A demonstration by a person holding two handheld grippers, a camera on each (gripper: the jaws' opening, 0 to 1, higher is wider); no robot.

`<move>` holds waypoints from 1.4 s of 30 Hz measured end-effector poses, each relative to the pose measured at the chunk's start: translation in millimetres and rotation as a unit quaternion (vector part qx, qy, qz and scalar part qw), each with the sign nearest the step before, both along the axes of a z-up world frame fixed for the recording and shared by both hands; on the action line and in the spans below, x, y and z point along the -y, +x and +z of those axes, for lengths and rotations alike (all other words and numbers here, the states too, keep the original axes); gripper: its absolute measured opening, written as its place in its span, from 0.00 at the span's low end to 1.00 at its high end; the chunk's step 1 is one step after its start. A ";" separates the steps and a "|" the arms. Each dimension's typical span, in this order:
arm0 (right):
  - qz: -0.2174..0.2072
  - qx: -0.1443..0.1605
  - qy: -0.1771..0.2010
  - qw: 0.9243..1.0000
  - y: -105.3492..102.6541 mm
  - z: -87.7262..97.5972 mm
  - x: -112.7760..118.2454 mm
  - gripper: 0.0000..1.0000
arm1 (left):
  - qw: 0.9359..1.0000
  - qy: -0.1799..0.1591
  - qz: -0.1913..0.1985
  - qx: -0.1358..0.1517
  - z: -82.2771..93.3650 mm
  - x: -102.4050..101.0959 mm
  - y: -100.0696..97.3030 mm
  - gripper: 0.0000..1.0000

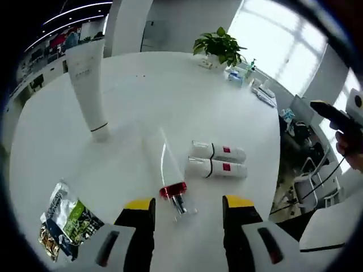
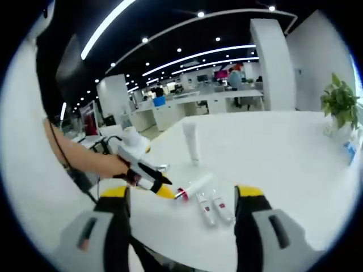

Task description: Arrange the skincare products in the storage area until every visible bottle or jar stands upright without overlapping.

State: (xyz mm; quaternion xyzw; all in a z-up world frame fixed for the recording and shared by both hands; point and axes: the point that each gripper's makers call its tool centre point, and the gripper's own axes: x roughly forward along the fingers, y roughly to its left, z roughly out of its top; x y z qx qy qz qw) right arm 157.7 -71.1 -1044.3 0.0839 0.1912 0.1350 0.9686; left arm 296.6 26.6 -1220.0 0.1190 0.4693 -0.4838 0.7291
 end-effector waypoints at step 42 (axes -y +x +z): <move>-0.139 -0.010 0.028 0.990 -63.7 -14.5 48.6 0.70 | 0.996 0.083 -0.001 -0.009 -42.2 21.1 43.0 0.28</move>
